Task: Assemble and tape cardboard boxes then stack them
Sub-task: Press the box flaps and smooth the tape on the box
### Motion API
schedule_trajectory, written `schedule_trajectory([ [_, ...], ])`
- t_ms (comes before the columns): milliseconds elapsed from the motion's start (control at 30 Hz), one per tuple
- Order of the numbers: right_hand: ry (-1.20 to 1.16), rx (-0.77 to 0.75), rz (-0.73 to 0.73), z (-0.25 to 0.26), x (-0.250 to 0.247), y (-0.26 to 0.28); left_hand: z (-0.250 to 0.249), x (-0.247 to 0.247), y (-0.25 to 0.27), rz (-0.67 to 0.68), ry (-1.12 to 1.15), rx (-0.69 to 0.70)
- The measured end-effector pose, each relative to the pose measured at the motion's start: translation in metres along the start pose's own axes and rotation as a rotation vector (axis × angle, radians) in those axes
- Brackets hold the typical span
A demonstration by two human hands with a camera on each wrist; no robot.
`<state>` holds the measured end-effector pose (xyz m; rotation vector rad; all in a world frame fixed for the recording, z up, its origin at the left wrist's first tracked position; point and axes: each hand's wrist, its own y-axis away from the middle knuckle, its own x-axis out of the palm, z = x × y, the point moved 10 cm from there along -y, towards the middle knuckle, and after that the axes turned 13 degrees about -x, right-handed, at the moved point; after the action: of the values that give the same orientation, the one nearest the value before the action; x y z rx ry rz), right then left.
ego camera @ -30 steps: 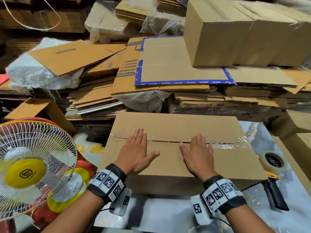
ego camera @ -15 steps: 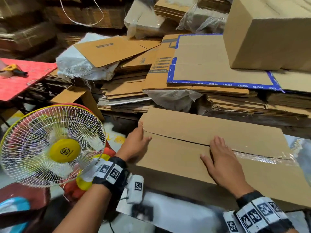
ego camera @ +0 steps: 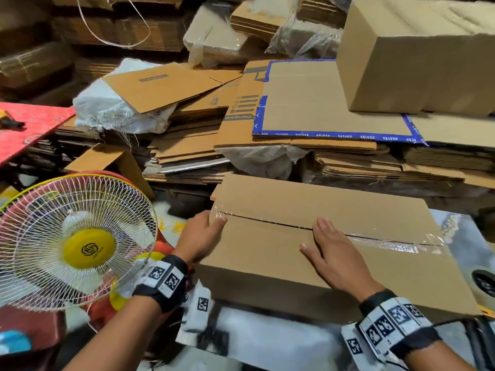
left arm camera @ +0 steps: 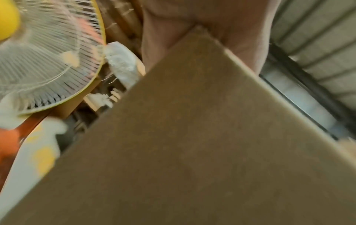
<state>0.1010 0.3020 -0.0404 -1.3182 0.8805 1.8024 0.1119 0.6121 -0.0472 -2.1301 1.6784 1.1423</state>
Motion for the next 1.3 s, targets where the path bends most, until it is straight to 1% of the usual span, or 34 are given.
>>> schedule_trajectory([
  [33, -0.004, -0.002, -0.002, 0.0, 0.0, 0.0, -0.006, -0.008, 0.003, -0.109, -0.1, 0.054],
  [67, -0.007, -0.005, -0.006, 0.0, 0.0, 0.0, -0.012, -0.012, 0.008, -0.188, -0.17, 0.101],
  [100, -0.009, -0.007, -0.011, 0.0, 0.0, 0.0, -0.019, -0.014, 0.013, -0.237, -0.225, 0.147],
  [133, -0.008, -0.01, -0.021, 0.0, -0.001, 0.0, -0.026, -0.013, 0.017, -0.253, -0.277, 0.2],
  [200, -0.008, -0.013, -0.037, -0.001, -0.002, -0.001, -0.035, 0.001, 0.02, -0.21, -0.417, 0.291],
  [300, -0.012, -0.018, -0.046, -0.003, -0.001, -0.003, -0.034, 0.025, 0.017, -0.08, -0.739, 0.314],
  [333, -0.01, -0.02, -0.045, -0.002, -0.001, -0.003, -0.036, 0.031, 0.017, -0.058, -0.82, 0.34],
  [400, -0.006, -0.022, -0.038, -0.001, -0.001, -0.003, -0.043, 0.047, 0.021, -0.006, -0.919, 0.414],
  [467, -0.013, -0.011, -0.03, 0.001, -0.002, -0.001, -0.052, 0.071, 0.029, 0.085, -0.94, 0.475],
  [533, -0.026, 0.019, -0.046, 0.0, -0.006, 0.001, -0.065, 0.094, 0.04, 0.154, -0.92, 0.496],
  [667, -0.081, 0.161, -0.182, -0.014, -0.018, 0.009, -0.092, 0.129, 0.06, 0.188, -0.875, 0.536],
  [733, -0.113, 0.226, -0.231, -0.021, -0.019, 0.014, -0.101, 0.143, 0.066, 0.199, -0.872, 0.513],
  [833, -0.14, 0.316, -0.28, -0.034, -0.019, 0.018, -0.11, 0.157, 0.07, 0.18, -0.875, 0.471],
  [967, -0.191, 0.502, -0.359, -0.063, -0.025, 0.032, -0.119, 0.165, 0.077, 0.18, -0.869, 0.563],
  [1033, -0.137, 0.546, -0.326, -0.073, -0.027, 0.035, -0.12, 0.166, 0.078, 0.186, -0.874, 0.577],
  [1167, 0.006, 0.579, -0.181, -0.097, -0.024, 0.034, -0.117, 0.167, 0.075, 0.189, -0.894, 0.579],
  [1233, -0.005, 0.673, -0.168, -0.132, -0.031, 0.053, -0.116, 0.167, 0.075, 0.191, -0.882, 0.586],
  [1300, -0.06, 0.804, -0.206, -0.174, -0.04, 0.087, -0.115, 0.166, 0.074, 0.19, -0.866, 0.589],
])
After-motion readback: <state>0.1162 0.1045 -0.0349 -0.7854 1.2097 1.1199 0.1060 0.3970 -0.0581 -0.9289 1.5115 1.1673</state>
